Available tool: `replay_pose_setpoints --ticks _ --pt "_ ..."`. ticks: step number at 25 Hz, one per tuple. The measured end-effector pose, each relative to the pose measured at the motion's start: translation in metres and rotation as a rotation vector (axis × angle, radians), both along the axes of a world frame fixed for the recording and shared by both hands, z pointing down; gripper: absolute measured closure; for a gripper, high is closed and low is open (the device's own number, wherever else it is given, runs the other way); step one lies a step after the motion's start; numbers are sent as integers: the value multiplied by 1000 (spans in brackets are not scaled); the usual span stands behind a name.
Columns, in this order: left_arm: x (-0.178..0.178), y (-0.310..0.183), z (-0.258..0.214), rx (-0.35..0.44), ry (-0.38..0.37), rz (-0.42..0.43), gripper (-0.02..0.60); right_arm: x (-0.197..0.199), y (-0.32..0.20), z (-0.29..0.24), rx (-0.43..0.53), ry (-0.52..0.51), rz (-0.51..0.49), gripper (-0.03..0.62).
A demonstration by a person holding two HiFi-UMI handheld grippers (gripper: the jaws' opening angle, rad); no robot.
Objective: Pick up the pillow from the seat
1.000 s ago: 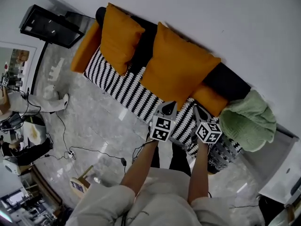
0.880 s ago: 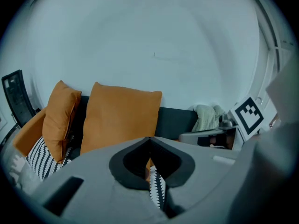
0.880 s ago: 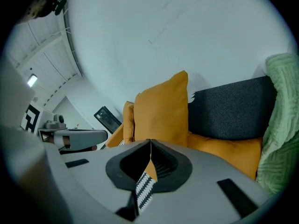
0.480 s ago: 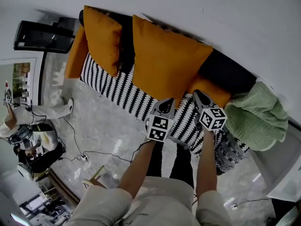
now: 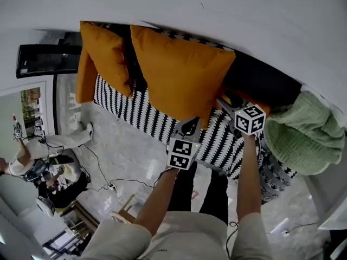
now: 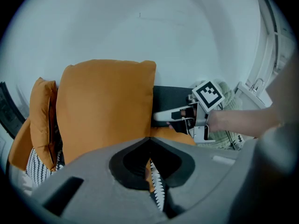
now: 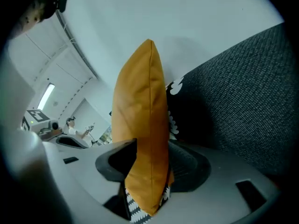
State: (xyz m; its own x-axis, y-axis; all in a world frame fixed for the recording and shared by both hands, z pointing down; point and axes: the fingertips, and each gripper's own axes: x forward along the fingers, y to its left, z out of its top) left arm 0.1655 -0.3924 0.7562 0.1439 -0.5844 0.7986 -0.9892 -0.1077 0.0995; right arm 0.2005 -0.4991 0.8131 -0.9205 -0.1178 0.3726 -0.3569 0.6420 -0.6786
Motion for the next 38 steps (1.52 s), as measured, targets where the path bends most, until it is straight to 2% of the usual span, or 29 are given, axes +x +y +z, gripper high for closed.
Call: replay_pose_setpoints --ticks 4,9,12,17,24,26,30,38 --pt "4 -2 11 -33 -10 40 574 -15 6 8 48 -27 -130 351" --pt "3 7 20 -62 -1 37 574 -38 19 7 -68 -193 -240 201" --pt "-1 13 28 -77 2 31 574 -52 18 1 -113 -283 -248 116" --pt "-17 10 34 -76 -4 10 574 -78 7 15 -125 -326 -214 58" --pt "-40 2 26 -33 -5 -22 574 -104 21 -9 -161 -409 -282 52" --pt "-43 0 27 -27 -4 -32 574 -113 22 -10 -128 -359 -284 52" --pt "-44 4 24 -25 7 -62 574 -136 11 1 -94 -233 -202 52" --pt "-50 25 25 -25 9 -85 574 -157 16 0 -56 -151 -139 58"
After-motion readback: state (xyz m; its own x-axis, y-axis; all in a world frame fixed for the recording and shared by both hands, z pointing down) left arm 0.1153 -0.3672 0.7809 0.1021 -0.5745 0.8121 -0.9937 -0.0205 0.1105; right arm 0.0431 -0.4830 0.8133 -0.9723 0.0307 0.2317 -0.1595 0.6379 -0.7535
